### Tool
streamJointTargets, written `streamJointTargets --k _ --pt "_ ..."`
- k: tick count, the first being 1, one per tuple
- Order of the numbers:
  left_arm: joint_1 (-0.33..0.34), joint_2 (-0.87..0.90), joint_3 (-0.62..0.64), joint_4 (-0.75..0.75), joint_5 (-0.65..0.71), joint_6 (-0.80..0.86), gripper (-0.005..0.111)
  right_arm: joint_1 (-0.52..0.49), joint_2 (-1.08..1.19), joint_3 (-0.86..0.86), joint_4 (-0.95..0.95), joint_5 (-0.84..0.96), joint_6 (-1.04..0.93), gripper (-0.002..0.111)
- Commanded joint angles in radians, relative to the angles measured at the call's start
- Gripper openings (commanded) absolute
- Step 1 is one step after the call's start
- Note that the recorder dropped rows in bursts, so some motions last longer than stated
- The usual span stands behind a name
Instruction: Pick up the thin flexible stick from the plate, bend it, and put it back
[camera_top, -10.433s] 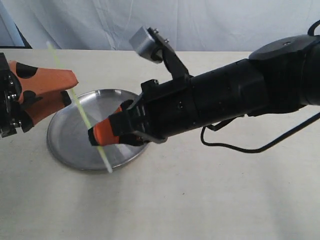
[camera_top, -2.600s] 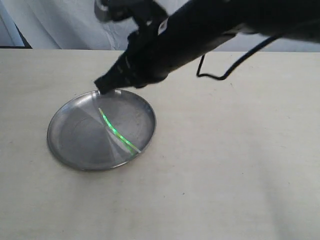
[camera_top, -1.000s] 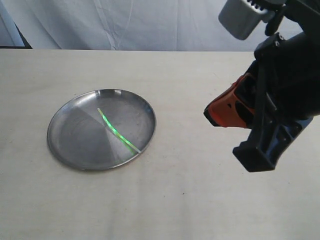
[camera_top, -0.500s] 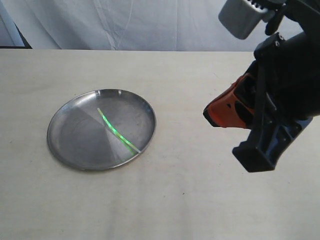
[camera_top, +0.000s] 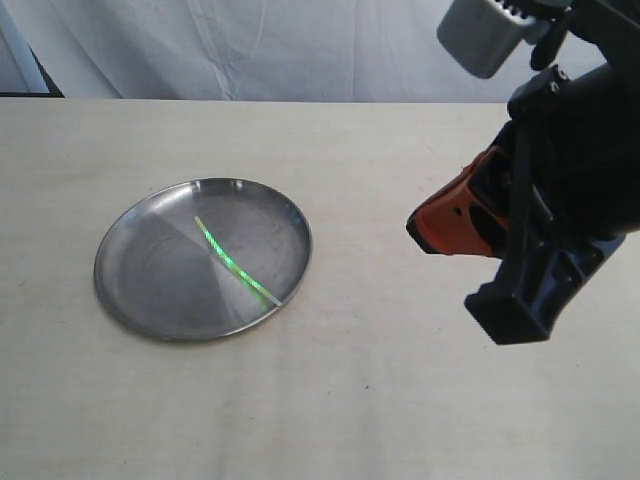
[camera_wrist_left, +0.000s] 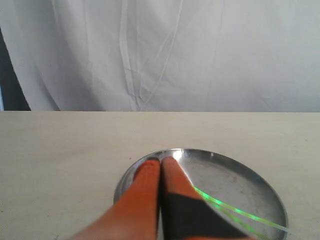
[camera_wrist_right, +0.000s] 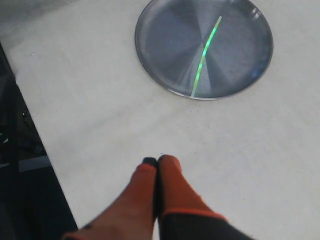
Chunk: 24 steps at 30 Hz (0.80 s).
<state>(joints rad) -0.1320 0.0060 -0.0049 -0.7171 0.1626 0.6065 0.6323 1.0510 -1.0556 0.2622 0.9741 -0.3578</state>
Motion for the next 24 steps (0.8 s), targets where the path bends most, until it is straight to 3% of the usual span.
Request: streamJointTargets --k 1,24 --pt "-0.015 -0.006 0.005 0.005 -0.007 0.002 0.0 -0.004 -0.01 0.003 -0.015 -0.024 0.0 0.001" --pt "-0.011 -0.006 0.005 0.005 -0.007 0.002 0.0 -0.004 -0.034 0.003 0.008 -0.035 0.0 0.001"
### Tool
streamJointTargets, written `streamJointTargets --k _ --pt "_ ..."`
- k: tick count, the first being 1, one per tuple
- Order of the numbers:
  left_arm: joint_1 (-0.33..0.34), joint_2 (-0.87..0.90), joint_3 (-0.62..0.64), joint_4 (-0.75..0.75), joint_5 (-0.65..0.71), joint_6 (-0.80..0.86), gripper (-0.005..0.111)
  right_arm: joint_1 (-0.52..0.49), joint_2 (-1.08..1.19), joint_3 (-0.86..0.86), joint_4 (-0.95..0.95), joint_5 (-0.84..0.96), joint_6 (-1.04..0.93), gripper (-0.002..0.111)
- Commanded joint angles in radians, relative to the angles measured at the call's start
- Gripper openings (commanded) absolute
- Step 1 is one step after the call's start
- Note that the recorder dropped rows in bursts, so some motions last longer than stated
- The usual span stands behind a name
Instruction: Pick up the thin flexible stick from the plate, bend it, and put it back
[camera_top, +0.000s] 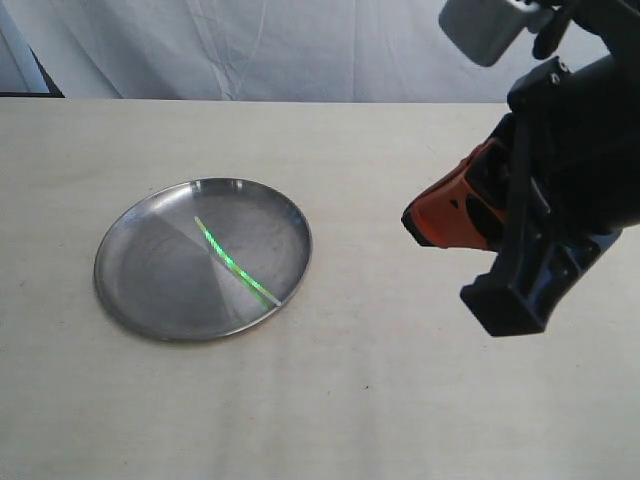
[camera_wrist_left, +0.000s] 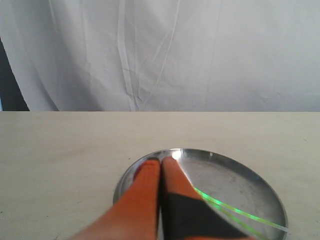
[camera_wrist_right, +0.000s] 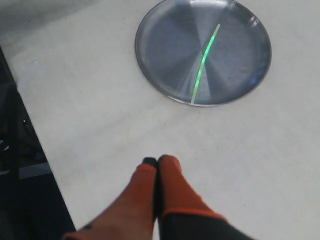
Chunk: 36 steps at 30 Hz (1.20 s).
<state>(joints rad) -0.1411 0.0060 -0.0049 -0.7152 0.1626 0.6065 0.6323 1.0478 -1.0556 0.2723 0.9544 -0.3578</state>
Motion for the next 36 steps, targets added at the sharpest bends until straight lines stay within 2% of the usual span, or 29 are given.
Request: streamJointTargets --k 1,3,5,7,8,9,12,15,19,22,27,31,36 --pt "-0.001 -0.006 0.005 0.003 -0.007 0.002 0.0 -0.004 -0.05 0.003 0.008 -0.017 0.0 0.001" --pt "-0.001 -0.006 0.005 0.003 -0.007 0.002 0.0 -0.004 -0.092 0.003 -0.01 -0.032 -0.007 0.001" --pt "-0.001 -0.006 0.005 0.003 -0.007 0.002 0.0 -0.051 -0.173 0.019 0.005 -0.082 -0.008 0.001" --pt "-0.001 -0.006 0.005 0.003 -0.007 0.002 0.0 -0.163 -0.253 0.123 -0.01 -0.27 -0.013 0.001" --pt "-0.001 -0.006 0.005 0.003 -0.007 0.002 0.0 -0.233 -0.292 0.233 -0.019 -0.439 -0.015 0.001" --pt "-0.001 -0.006 0.005 0.003 -0.007 0.002 0.0 -0.258 -0.31 0.305 -0.021 -0.541 -0.015 0.001" --pt "-0.001 -0.006 0.005 0.003 -0.007 0.002 0.0 -0.319 -0.399 0.689 0.003 -0.996 -0.015 0.001" --pt "-0.001 -0.006 0.005 0.003 -0.007 0.002 0.0 -0.394 -0.589 0.936 0.115 -1.173 0.034 0.001" --pt "-0.001 -0.006 0.005 0.003 -0.007 0.002 0.0 -0.516 -0.914 1.056 0.144 -1.114 0.047 0.001" --pt "-0.001 -0.006 0.005 0.003 -0.007 0.002 0.0 -0.611 -1.047 1.056 0.141 -0.938 0.047 0.001" --pt "-0.001 -0.006 0.005 0.003 -0.007 0.002 0.0 -0.779 -1.048 1.056 0.188 -0.857 0.047 0.001" --pt "-0.001 -0.006 0.005 0.003 -0.007 0.002 0.0 -0.831 -1.048 1.056 0.188 -0.858 0.047 0.001" --pt "-0.001 -0.006 0.005 0.003 -0.007 0.002 0.0 -0.831 -1.048 1.056 0.188 -0.858 0.047 0.001"
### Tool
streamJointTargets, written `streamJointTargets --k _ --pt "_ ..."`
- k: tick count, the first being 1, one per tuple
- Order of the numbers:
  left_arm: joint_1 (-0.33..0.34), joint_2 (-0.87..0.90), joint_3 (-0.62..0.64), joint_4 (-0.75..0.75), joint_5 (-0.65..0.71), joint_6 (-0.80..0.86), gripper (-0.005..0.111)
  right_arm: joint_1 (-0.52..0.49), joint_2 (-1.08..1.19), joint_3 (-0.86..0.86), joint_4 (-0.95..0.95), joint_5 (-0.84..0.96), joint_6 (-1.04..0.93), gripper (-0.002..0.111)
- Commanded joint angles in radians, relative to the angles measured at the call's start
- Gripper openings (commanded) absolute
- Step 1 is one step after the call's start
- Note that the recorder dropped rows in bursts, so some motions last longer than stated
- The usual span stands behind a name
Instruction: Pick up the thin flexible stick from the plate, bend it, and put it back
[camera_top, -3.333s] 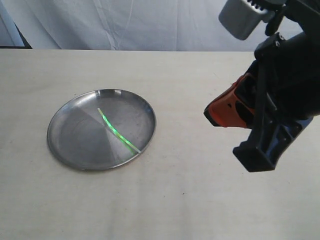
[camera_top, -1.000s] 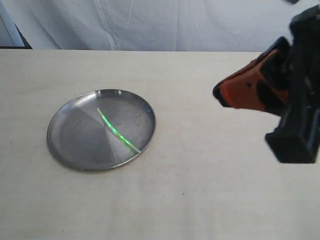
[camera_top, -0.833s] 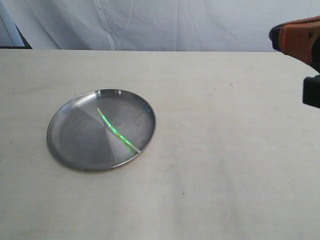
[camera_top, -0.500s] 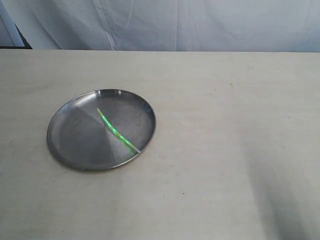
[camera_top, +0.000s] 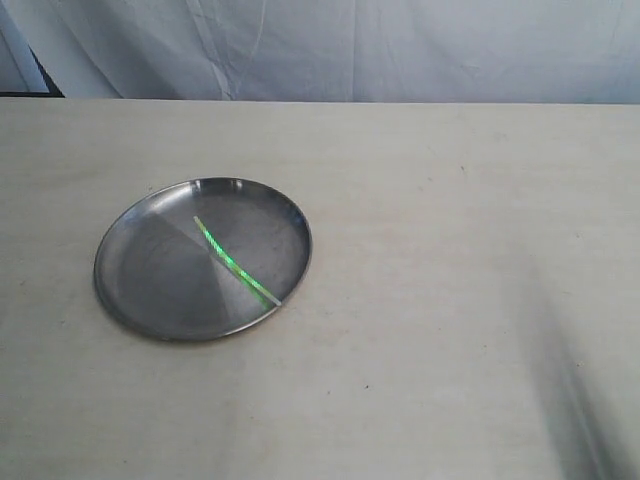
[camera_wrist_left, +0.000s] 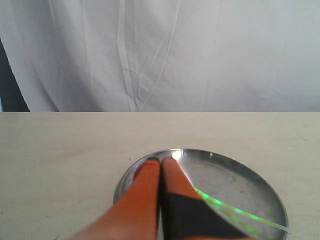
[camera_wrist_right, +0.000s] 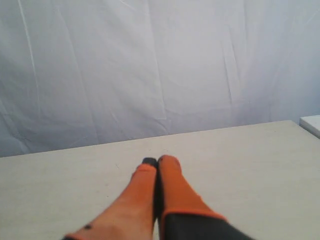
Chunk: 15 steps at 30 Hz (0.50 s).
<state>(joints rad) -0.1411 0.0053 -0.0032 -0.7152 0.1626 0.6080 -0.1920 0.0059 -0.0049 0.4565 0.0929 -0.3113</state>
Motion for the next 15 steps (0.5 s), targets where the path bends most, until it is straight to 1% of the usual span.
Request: streamJointTargets --k 1,15 --pt "-0.001 -0.005 0.003 0.003 -0.007 0.001 0.0 -0.007 -0.006 0.005 0.003 0.003 0.001 0.001" --pt "-0.001 -0.005 0.003 0.003 -0.007 0.001 0.0 -0.005 -0.006 0.005 0.003 0.009 0.001 0.001"
